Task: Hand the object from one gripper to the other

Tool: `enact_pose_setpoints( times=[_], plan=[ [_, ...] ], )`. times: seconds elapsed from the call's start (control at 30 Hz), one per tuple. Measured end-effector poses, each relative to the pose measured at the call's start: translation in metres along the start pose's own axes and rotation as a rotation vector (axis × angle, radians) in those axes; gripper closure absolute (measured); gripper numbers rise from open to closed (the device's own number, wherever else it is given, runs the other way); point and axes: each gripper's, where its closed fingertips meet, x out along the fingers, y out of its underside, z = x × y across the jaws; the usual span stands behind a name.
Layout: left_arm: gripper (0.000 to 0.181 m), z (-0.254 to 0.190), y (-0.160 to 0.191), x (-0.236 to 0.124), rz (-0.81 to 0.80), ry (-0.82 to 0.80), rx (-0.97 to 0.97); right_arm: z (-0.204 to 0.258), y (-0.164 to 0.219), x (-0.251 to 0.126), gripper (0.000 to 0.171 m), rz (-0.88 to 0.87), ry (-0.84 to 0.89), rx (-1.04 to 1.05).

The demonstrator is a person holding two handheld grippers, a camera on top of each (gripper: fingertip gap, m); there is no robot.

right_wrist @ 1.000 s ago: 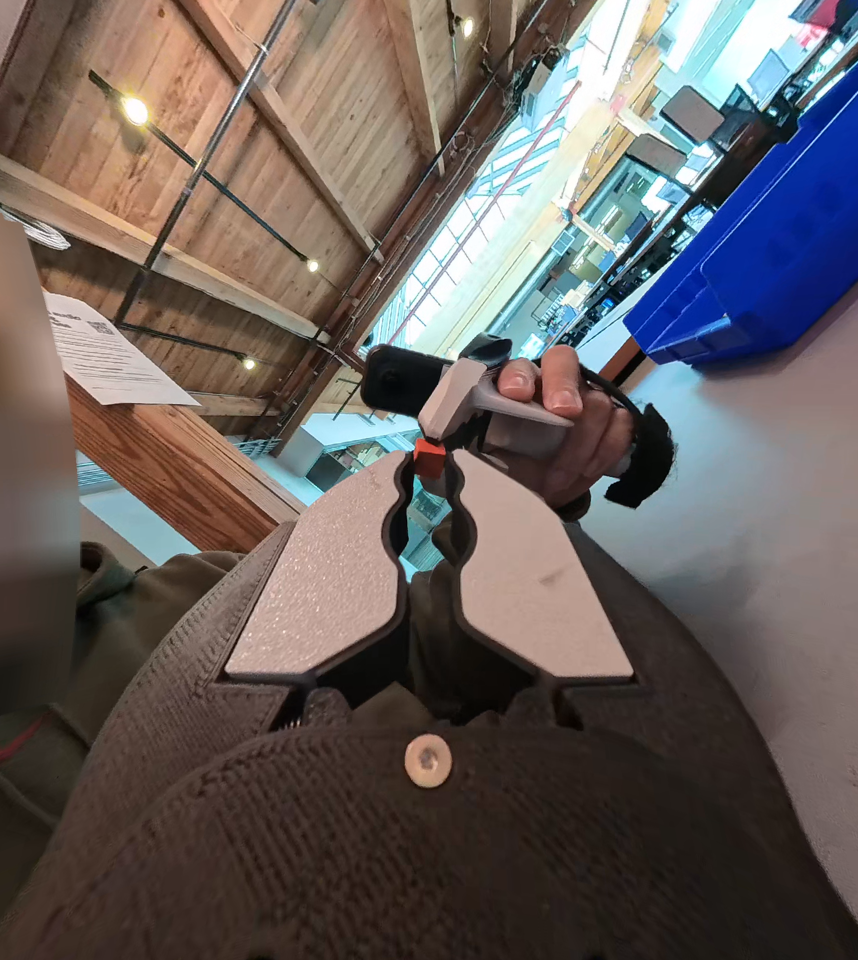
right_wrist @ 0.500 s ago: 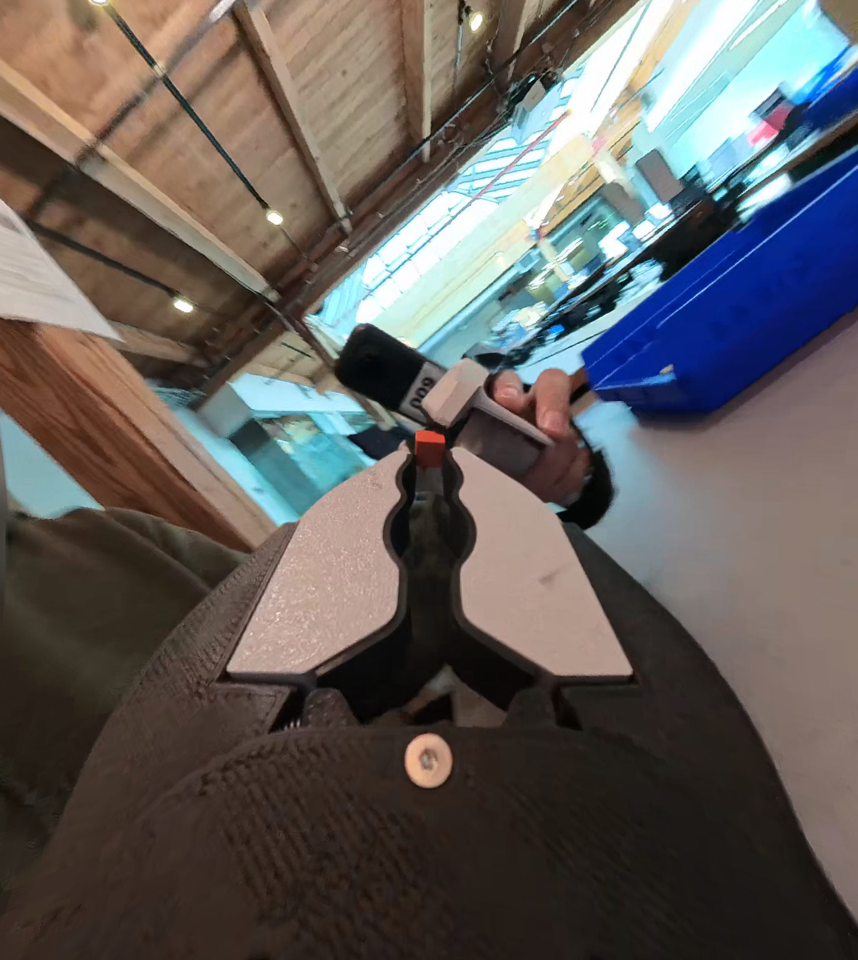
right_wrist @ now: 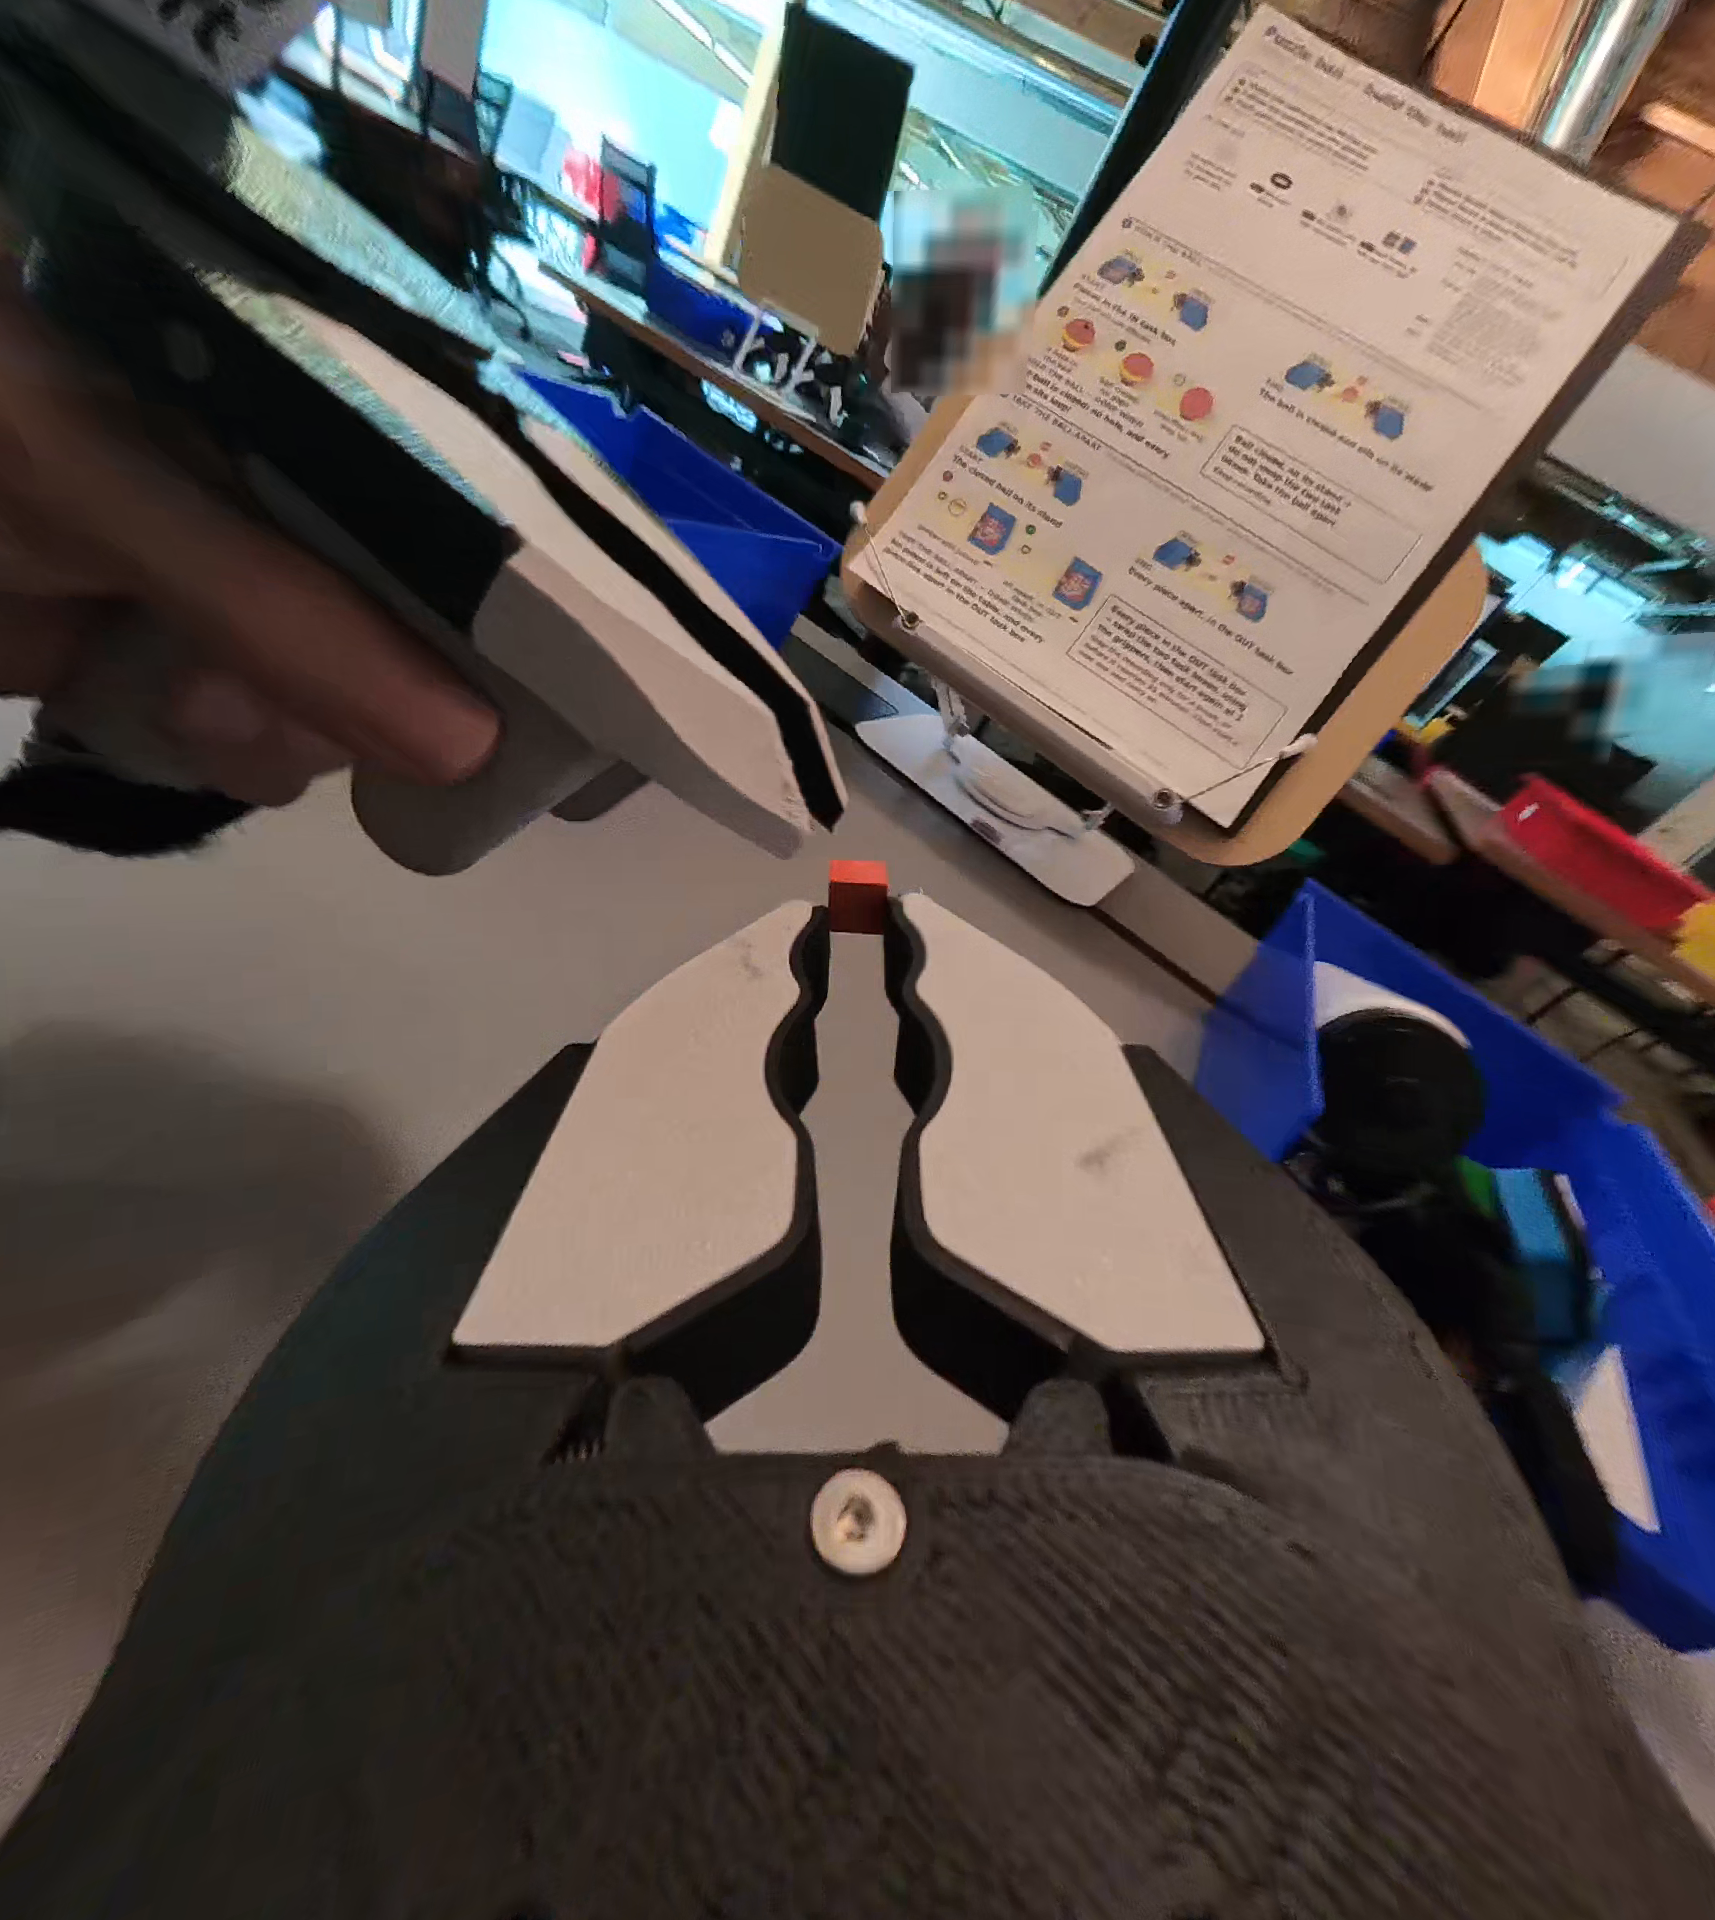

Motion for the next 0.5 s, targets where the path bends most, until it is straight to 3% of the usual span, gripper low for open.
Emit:
enact_pose_setpoints(
  times=[0.27,0.5],
  plan=[
    [0.168,0.000,0.009,0.004,0.054,-0.001,-0.053,0.009,0.004,0.003,0.161,0.074,0.073,-0.333],
    [0.168,0.001,0.016,0.003,0.103,0.006,-0.069,0.011,0.005,0.004,0.161,0.103,0.096,-0.429]
  ],
)
